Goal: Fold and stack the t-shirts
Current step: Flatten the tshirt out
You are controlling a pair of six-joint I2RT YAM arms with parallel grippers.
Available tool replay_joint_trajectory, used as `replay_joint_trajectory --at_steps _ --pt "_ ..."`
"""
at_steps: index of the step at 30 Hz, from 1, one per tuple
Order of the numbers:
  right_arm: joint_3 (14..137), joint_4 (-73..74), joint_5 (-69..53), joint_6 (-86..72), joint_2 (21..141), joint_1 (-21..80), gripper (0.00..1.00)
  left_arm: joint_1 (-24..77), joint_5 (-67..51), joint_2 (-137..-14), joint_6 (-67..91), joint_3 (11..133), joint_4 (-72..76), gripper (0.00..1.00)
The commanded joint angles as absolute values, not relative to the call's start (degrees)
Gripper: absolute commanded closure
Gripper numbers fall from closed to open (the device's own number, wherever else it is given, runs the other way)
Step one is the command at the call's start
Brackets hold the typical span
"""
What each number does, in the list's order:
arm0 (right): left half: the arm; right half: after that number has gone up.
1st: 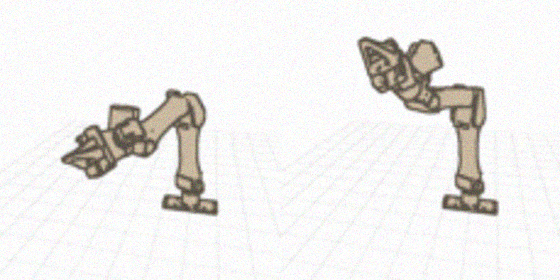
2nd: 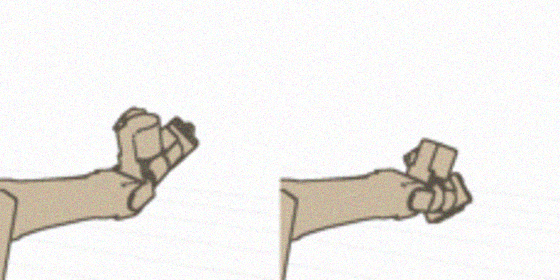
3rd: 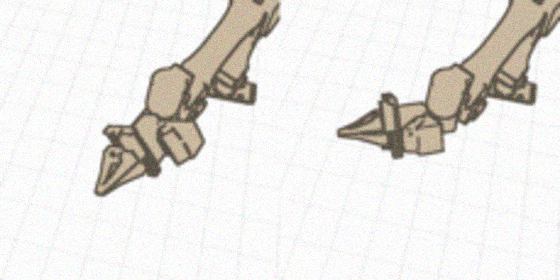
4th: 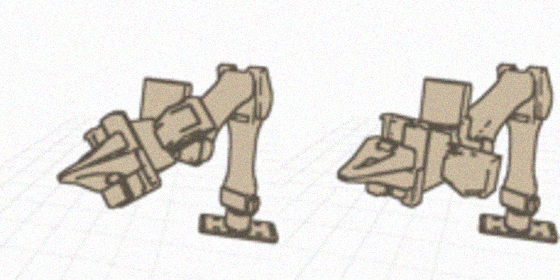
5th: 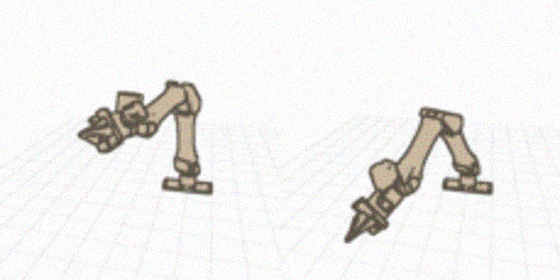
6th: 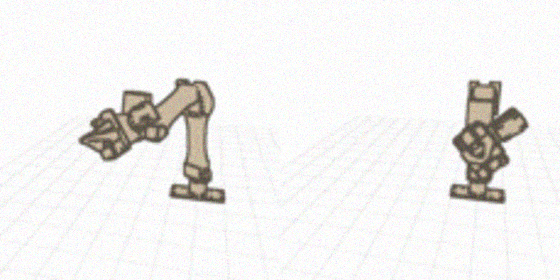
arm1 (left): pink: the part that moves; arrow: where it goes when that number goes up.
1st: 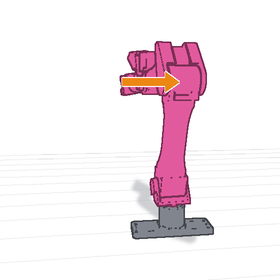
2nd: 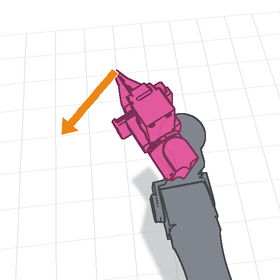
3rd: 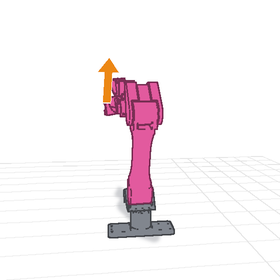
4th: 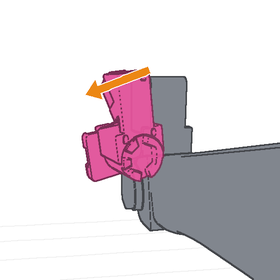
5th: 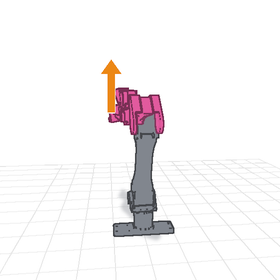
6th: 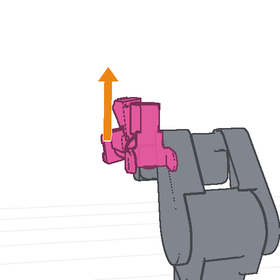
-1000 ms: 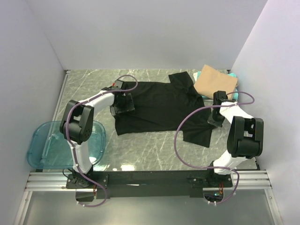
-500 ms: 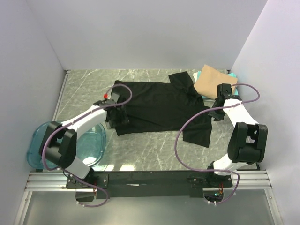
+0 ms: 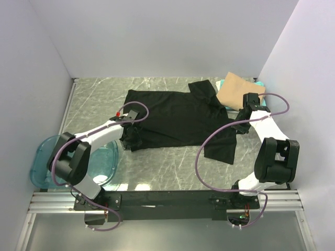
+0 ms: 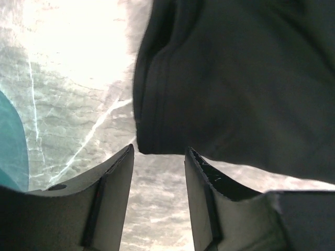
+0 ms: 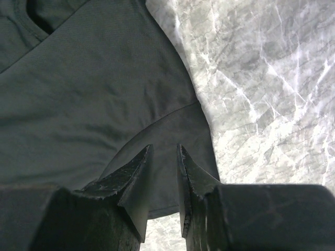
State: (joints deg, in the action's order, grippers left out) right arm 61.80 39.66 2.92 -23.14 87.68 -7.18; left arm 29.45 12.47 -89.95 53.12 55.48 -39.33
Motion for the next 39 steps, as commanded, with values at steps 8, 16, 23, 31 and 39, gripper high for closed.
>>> replay_joint_trajectory --at_steps 8,16,23,31,39 --pt "61.7 38.41 1.84 -23.47 84.73 -7.56 0.69 29.36 16.17 -91.41 57.04 54.14 -39.29 0.56" --pt "61.08 38.06 1.58 -23.47 84.64 -7.56 0.68 29.36 15.38 -92.9 56.95 53.7 -37.53 0.59" --pt "60.65 38.06 1.67 -23.55 83.59 -7.56 0.68 29.36 13.28 -94.31 56.78 51.86 -35.34 0.69" --pt "57.05 39.02 0.18 -24.34 82.09 -7.56 0.69 29.09 11.34 -95.19 54.85 51.68 -33.05 0.98" --pt "49.32 41.13 -2.02 -26.1 78.23 -7.65 0.69 26.11 10.28 -92.9 50.9 55.11 -33.13 0.99"
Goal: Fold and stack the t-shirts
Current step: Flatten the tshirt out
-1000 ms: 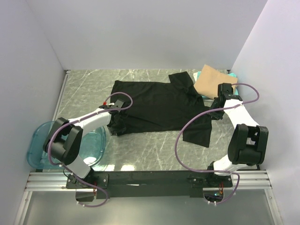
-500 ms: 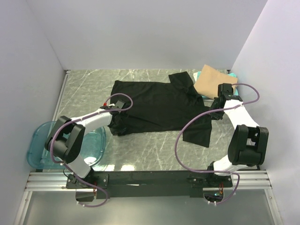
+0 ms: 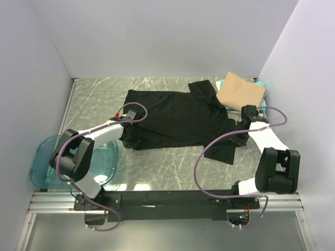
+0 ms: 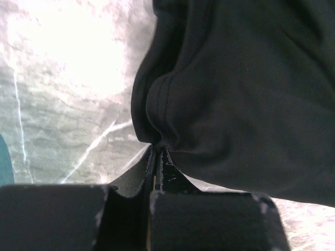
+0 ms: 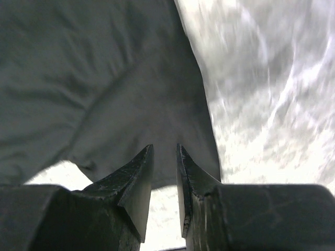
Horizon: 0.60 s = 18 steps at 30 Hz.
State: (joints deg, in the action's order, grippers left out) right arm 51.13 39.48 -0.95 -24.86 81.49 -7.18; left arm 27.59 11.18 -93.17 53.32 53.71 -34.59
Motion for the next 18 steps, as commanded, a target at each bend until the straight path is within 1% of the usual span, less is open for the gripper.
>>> replay_joint_trajectory --at_steps 1,8,15,18 --pt "48.52 41.22 -2.37 -26.19 77.79 -7.65 0.69 25.67 9.85 -92.55 50.63 55.19 -33.22 0.99" --pt "42.46 42.01 -2.2 -28.03 74.1 -7.56 0.69 23.38 8.0 -89.92 48.52 53.79 -33.14 0.99" --pt "42.45 43.5 -2.9 -29.18 75.76 -7.3 0.68 21.71 5.98 -91.05 46.5 55.63 -33.22 0.99" --pt "42.45 44.38 -0.97 -30.85 75.94 -7.03 0.68 21.71 5.45 -91.76 45.79 57.13 -33.92 0.99"
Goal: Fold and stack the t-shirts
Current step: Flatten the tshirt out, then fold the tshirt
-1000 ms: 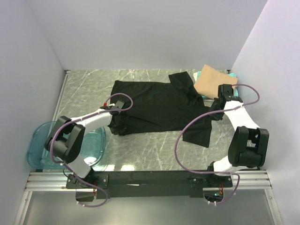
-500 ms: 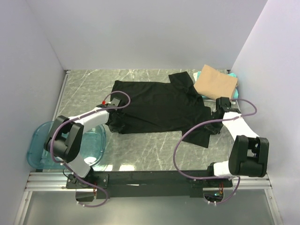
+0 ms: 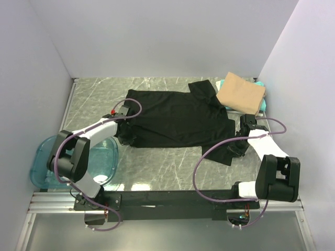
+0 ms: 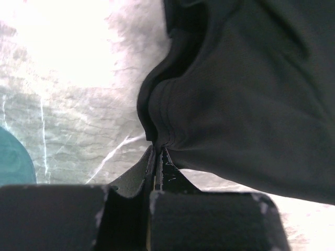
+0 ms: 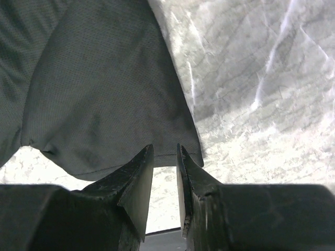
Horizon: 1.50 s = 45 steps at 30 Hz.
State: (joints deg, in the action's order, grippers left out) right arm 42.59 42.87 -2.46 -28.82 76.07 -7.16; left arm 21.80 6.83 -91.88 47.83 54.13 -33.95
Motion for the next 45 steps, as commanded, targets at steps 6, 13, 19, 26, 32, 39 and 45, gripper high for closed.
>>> replay_joint_trajectory --at_steps 6,13,19,26,32,39,45 --pt "43.07 46.58 2.28 -31.9 79.89 -6.59 0.67 21.27 3.08 -90.35 44.48 56.25 -33.92 0.99" --pt "43.42 47.37 4.39 -33.05 84.98 -4.22 0.66 21.27 1.85 -86.66 43.42 54.75 -33.4 0.99" --pt "43.33 47.37 5.36 -33.84 86.31 -1.24 0.66 21.18 2.11 -85.08 42.8 55.46 -34.54 0.99" --pt "40.88 46.5 4.84 -37.44 85.52 3.25 0.66 21.18 1.85 -85.17 41.49 55.55 -34.63 0.99" --pt "37.79 45.53 4.92 -39.73 81.74 4.57 0.85 21.18 1.23 -85.25 40.78 55.28 -34.63 0.99" --pt "41.04 50.08 4.48 -39.02 80.16 5.71 1.0 21.09 1.14 -83.77 39.73 54.32 -35.24 0.99" --pt "49.55 59.39 5.71 -37.45 76.91 6.42 1.0 21.18 0.44 -80.78 39.11 54.14 -37.61 0.99"
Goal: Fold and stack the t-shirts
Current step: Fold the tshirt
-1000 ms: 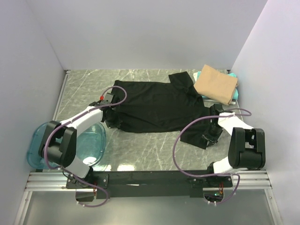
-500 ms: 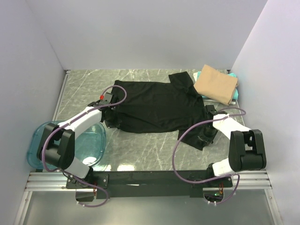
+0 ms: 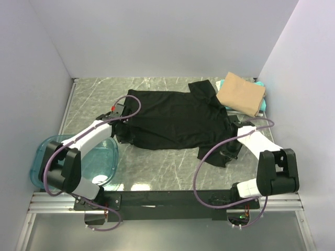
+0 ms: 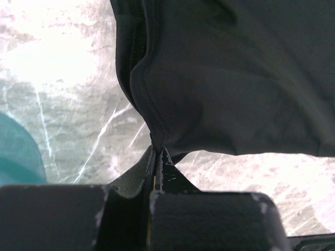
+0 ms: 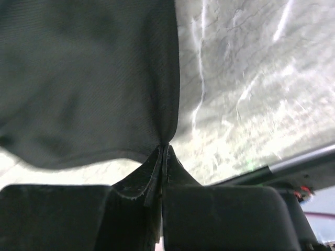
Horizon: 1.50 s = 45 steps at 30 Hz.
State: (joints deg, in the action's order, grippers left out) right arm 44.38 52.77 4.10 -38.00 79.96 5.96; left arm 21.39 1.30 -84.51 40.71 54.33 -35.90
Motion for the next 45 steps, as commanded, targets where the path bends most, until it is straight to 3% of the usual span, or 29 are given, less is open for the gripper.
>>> replay_joint_trajectory --at_steps 1,27,45 --pt "50.18 60.46 5.71 -37.35 76.56 6.42 1.0 21.18 0.53 -80.25 39.02 54.05 -38.05 0.99" --pt "52.64 74.36 4.75 -45.44 63.99 17.05 1.0 21.18 -1.14 -64.87 41.22 47.46 -50.63 0.99" --pt "67.32 70.4 7.91 -44.03 73.91 15.21 1.0 18.2 -3.16 -77.07 39.91 56.07 -44.56 0.99"
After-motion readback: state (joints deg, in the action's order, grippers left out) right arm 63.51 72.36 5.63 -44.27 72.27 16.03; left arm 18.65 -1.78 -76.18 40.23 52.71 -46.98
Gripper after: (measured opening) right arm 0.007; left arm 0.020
